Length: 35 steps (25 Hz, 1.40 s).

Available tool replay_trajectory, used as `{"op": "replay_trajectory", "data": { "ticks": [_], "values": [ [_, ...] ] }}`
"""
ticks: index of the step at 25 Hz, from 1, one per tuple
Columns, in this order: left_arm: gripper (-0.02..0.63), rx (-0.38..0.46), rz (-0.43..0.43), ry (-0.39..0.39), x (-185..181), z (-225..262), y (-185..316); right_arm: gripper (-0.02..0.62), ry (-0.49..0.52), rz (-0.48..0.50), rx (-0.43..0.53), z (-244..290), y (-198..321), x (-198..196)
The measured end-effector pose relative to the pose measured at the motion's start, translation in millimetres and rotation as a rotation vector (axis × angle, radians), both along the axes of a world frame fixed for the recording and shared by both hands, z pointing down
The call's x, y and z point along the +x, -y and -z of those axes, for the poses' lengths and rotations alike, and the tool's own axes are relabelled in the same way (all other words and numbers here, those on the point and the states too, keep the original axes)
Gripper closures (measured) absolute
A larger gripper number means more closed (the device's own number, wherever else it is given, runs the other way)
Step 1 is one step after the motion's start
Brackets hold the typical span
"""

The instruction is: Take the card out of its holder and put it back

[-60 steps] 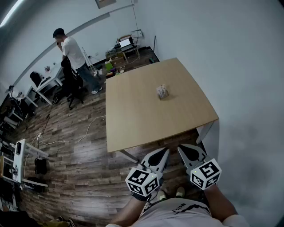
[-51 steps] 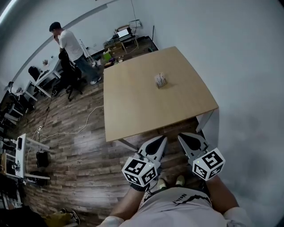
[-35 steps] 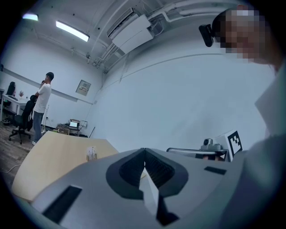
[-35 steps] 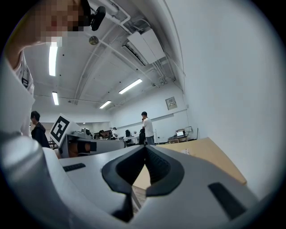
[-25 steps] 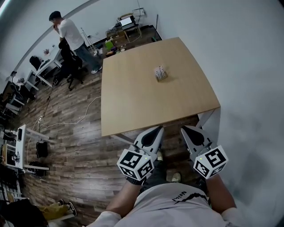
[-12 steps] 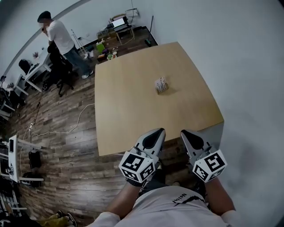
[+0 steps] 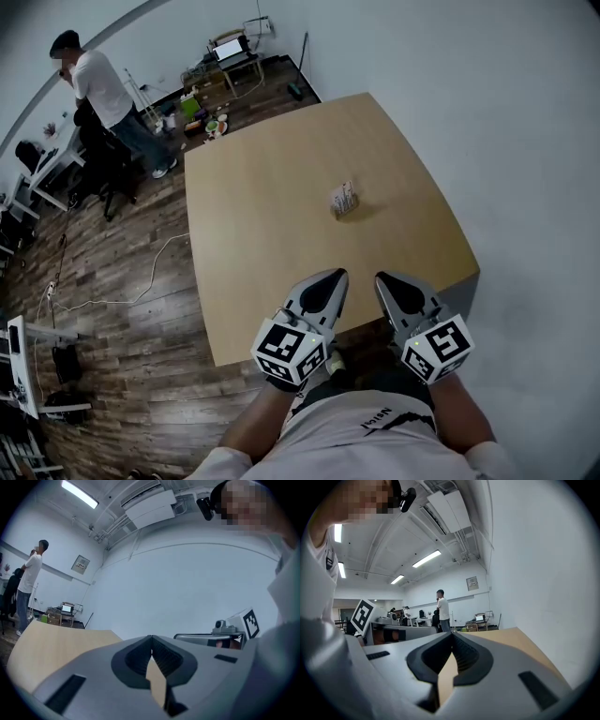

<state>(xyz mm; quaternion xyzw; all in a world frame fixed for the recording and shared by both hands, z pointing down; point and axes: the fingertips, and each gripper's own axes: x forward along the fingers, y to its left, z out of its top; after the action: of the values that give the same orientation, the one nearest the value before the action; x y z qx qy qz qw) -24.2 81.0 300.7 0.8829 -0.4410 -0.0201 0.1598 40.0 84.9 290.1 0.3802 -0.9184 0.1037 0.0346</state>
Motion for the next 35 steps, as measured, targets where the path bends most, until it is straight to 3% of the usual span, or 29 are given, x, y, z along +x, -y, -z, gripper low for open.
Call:
{"op": "replay_trajectory", "data": {
  "ticks": [10, 17, 31, 35],
  "values": [
    [0.592, -0.006, 0.012, -0.002, -22.5, -5.0, 50.1, 0.580, -0.035, -0.001, 0.017, 1.9, 57.5, -23.5],
    [0.592, -0.006, 0.048, 0.000, -14.7, -22.8, 111.6, 0.580, -0.048, 0.023, 0.008, -18.7, 128.1, -19.0],
    [0.592, -0.087, 0.139, 0.025, -19.5, -116.5, 210.9, 0.577, -0.069, 0.092, -0.095, -130.9, 234.6, -25.3],
    [0.592, -0.123, 0.174, 0.019, -28.6, -138.2, 229.1, 0.458, -0.076, 0.100, -0.131, -162.5, 256.8, -30.3]
  ]
}}
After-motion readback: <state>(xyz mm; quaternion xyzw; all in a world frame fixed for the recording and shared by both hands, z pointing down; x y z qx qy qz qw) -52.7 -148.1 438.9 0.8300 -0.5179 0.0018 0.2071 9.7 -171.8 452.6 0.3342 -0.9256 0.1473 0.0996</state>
